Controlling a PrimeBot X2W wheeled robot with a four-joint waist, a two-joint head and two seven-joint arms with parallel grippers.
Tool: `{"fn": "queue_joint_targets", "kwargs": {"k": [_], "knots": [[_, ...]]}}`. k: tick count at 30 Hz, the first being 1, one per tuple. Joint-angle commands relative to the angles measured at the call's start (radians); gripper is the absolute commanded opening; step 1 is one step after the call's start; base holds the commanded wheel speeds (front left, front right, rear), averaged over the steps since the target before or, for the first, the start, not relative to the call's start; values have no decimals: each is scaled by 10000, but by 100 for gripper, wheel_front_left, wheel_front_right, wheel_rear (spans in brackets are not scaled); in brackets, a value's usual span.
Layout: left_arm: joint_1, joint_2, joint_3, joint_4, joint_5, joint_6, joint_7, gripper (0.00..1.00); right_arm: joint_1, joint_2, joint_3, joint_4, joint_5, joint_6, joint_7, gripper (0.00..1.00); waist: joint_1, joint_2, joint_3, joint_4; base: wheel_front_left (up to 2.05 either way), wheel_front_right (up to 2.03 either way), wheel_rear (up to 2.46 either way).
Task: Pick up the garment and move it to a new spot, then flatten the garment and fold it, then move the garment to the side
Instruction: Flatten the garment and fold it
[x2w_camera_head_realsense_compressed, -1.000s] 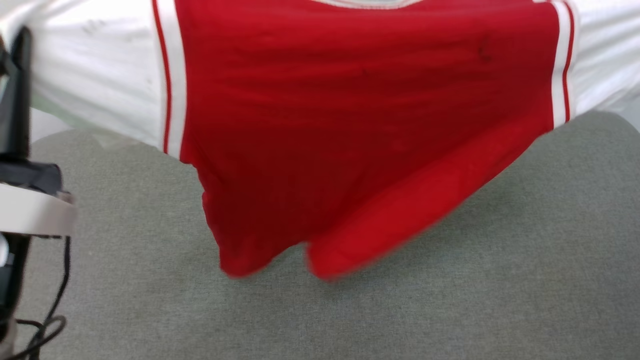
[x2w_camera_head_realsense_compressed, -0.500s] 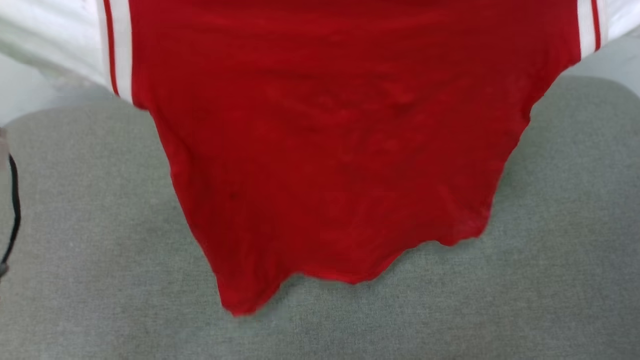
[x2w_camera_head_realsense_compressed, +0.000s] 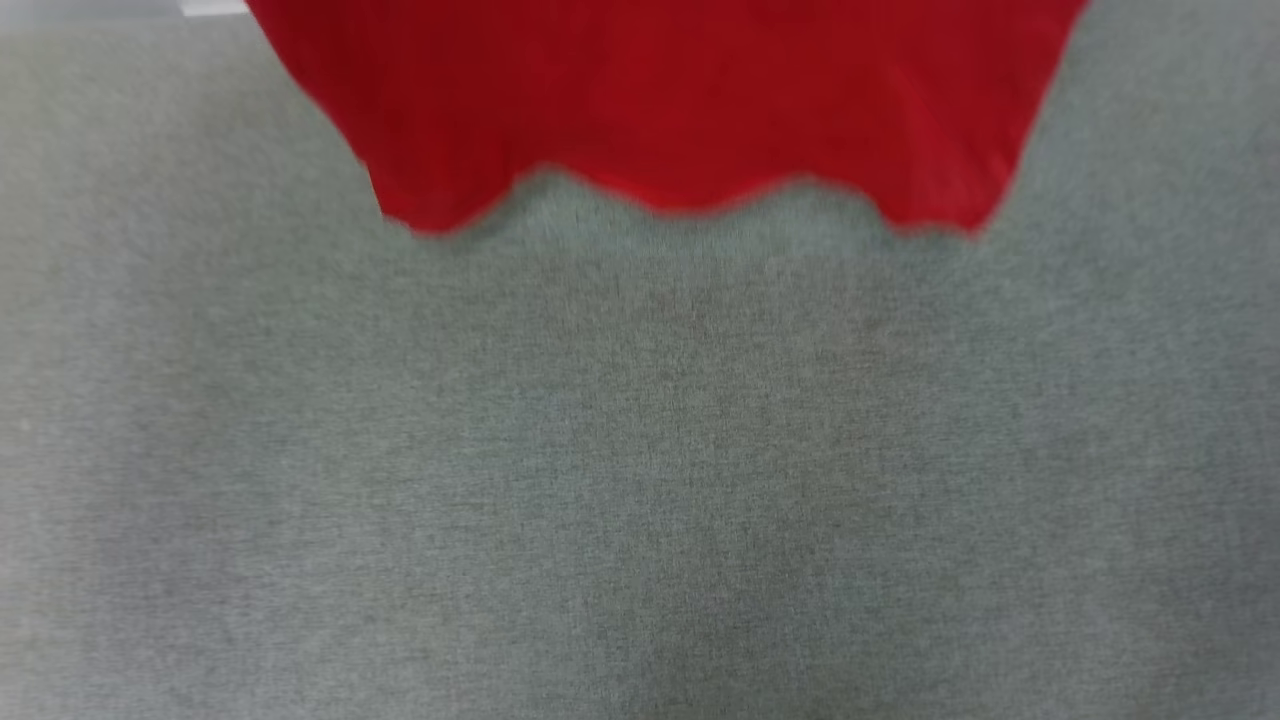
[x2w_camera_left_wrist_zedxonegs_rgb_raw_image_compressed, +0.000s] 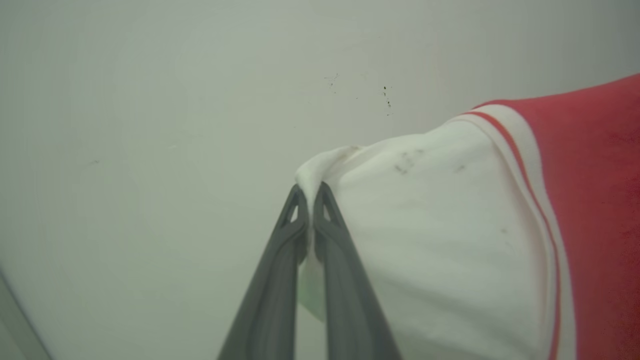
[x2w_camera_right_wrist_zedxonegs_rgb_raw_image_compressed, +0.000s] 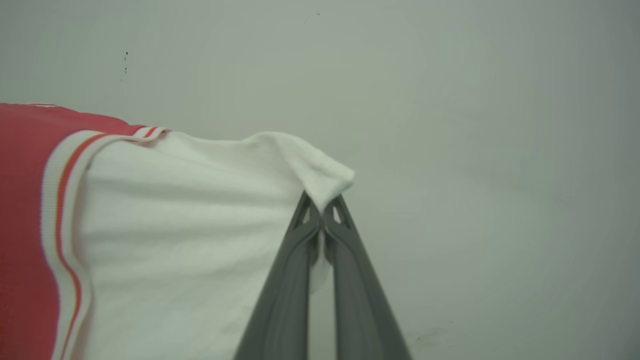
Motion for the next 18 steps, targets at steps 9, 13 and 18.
{"fn": "queue_joint_targets", "kwargs": {"k": [9, 13, 18], "knots": [[-4354, -253, -1062, 3001, 598, -233, -1167, 0, -3284, 663, -99, 2759, -1289, -16, -1891, 0, -2, 0, 2248, -107, 0, 0, 0], [-5579, -514, -1420, 4118, 814, -276, -1798, 0, -4295, 984, -472, 3878, -1894, -16, -2671, 0, -2, 0, 2664, -72, 0, 0, 0], [-6029, -949, -1848, 5139, 944, -319, -2478, 0, -4705, 1469, -742, 5026, -2373, -14, -3455, 0, -2, 0, 2924, -29, 0, 0, 0]]}}
